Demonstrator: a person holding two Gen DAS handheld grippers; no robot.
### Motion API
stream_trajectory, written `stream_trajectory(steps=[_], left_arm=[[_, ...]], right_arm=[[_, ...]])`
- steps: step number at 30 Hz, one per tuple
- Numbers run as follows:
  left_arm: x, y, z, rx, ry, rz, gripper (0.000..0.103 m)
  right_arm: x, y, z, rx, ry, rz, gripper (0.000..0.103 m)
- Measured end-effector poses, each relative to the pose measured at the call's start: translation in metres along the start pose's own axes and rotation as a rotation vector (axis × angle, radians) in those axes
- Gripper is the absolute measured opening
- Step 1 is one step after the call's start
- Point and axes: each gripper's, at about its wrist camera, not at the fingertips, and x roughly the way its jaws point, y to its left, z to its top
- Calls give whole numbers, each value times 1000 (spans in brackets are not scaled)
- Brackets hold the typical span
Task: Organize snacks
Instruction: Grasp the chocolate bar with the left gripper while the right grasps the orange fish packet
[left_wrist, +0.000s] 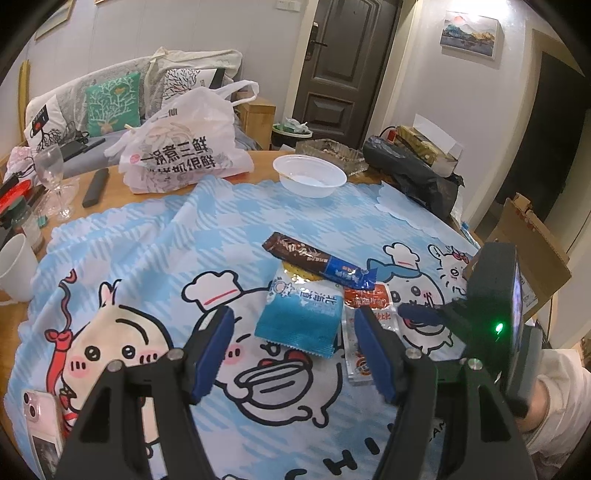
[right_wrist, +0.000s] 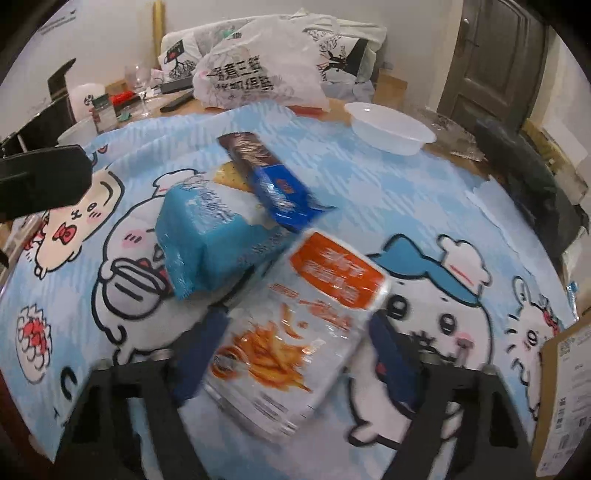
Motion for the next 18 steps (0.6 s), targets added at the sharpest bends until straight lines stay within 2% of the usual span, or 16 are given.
stream_trajectory(steps=[5, 9, 10, 13, 15, 18], left_arm=[[-1, 0, 0, 0, -3, 1, 64], [-1, 0, 0, -1, -3, 3, 64], [0, 0, 0, -1, -2, 4, 64], [0, 0, 0, -2, -1, 7, 64], [1, 0, 0, -2, 1, 7, 64], [0, 1, 0, -5, 0, 8, 64]], right_arm=[[-5, -31, -9, 41, 25, 29, 60], [-6, -40, -10, 27, 44, 43, 60], [-7, -41, -9, 22, 40, 29, 61], [-6, -38, -7, 21, 36, 25, 80], [-1, -39, -6, 72, 41, 77, 80], [2, -34, -2, 109, 23, 82, 82]])
